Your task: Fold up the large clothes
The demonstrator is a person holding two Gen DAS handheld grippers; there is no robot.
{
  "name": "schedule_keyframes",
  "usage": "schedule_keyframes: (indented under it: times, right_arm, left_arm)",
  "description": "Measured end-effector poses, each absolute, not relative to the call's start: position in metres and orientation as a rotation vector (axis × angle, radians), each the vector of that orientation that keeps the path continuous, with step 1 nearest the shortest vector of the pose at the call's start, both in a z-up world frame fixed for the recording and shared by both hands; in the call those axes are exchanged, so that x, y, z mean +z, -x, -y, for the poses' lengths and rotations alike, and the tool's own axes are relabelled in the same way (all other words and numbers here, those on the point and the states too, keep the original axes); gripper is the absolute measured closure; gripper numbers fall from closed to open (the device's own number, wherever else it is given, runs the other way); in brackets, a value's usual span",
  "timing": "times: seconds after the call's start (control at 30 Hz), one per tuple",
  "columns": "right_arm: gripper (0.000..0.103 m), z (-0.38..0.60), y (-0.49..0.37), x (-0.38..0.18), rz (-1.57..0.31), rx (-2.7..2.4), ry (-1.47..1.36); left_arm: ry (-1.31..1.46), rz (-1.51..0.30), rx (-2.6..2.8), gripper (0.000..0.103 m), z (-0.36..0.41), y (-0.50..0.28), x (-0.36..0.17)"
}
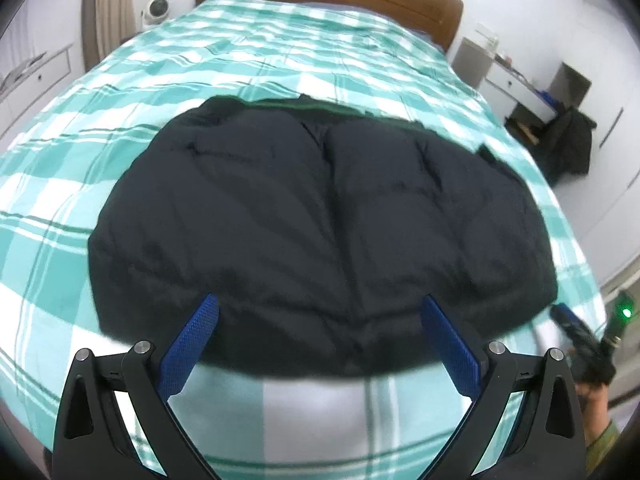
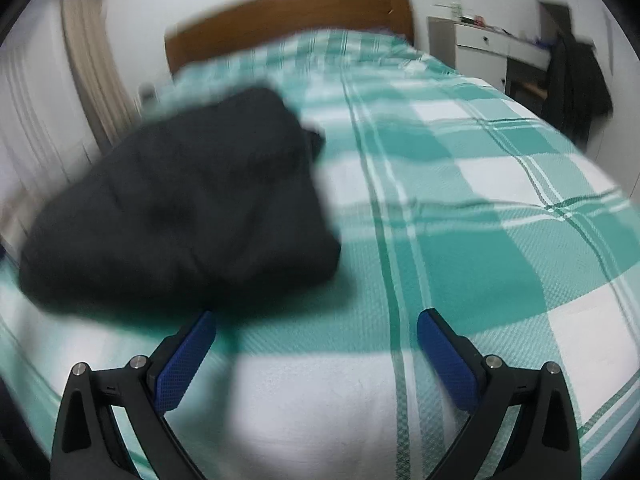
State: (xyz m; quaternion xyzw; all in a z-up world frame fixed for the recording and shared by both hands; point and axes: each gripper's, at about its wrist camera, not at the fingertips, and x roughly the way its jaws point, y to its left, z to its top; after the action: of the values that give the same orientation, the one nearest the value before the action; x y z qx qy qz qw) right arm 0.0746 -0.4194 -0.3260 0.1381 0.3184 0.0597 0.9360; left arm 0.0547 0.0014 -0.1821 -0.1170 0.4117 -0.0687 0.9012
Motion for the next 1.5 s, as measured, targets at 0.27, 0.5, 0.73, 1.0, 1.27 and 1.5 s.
schedule_keyframes:
  times: [0.27, 0.5, 0.73, 1.0, 1.27, 1.5]
  right_arm:
    - [0.001, 0.464, -0.139, -0.338, -0.728, 0.257, -0.702]
    - [0.001, 0.436, -0.192, -0.354, -0.885, 0.357, -0.692]
    - [0.081, 0.404, -0.186, -0.307, -0.854, 0.407, -0.72]
    - [0.082, 0.306, -0.163, -0.191, -0.632, 0.444, -0.581]
    - [0.082, 0.149, -0.135, -0.157, -0.497, 0.501, -0.18]
    - [0.082, 0.067, -0.102, -0.184, -0.472, 0.547, 0.126]
  left_arm:
    - [0.113, -0.839, -0.203, 0.002, 0.042, -0.099, -0.175]
    - [0.017, -0.914, -0.198, 0.001, 0.058, -0.135, -0.217]
    - [-0.013, -0.908, -0.211, 0.001, 0.058, -0.134, -0.222]
    - [0.022, -0.969, -0.261, 0.009, 0.038, -0.134, -0.206]
    - [0.488, -0.789, -0.518, 0.003, -0.117, -0.099, -0.102]
    - [0.335, -0.801, -0.728, 0.002, -0.092, -0.115, -0.062]
